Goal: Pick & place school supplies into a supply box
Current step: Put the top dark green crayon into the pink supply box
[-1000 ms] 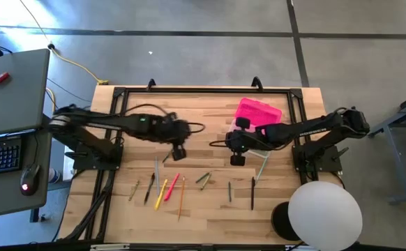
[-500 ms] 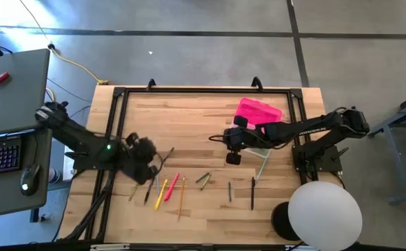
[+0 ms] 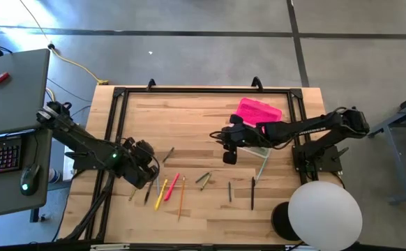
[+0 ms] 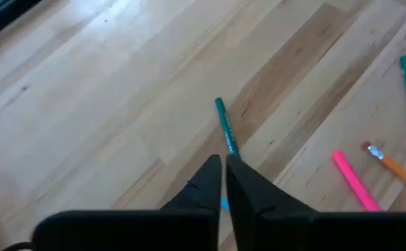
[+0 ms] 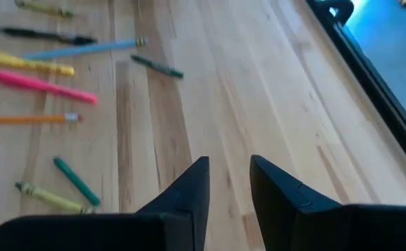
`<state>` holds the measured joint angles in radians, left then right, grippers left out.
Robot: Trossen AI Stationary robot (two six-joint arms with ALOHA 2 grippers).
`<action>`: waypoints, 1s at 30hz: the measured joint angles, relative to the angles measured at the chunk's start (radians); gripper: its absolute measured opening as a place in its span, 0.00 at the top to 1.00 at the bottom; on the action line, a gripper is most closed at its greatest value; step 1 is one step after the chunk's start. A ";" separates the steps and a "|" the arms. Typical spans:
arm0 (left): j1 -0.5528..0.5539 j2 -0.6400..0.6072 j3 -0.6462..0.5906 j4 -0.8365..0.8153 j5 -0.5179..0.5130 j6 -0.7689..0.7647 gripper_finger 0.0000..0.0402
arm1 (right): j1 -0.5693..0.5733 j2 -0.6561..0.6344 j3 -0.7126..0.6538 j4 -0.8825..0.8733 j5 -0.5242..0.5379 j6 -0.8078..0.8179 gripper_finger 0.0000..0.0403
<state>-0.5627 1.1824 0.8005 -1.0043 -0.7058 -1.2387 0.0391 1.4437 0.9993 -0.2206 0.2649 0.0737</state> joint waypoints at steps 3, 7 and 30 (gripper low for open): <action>0.023 0.004 -0.009 0.044 0.010 0.014 0.77 | 0.000 0.000 0.000 0.016 0.001 -0.003 0.79; 0.043 0.016 -0.064 0.175 -0.036 0.076 0.63 | 0.000 0.000 0.000 0.015 0.001 -0.003 0.79; 0.078 0.309 -0.330 0.830 -0.267 0.135 0.52 | 0.000 0.001 0.000 0.017 -0.011 -0.003 0.79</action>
<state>-0.4848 1.4916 0.4705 -0.1744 -0.9725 -1.1038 0.0391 1.4445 0.9993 -0.2035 0.2543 0.0704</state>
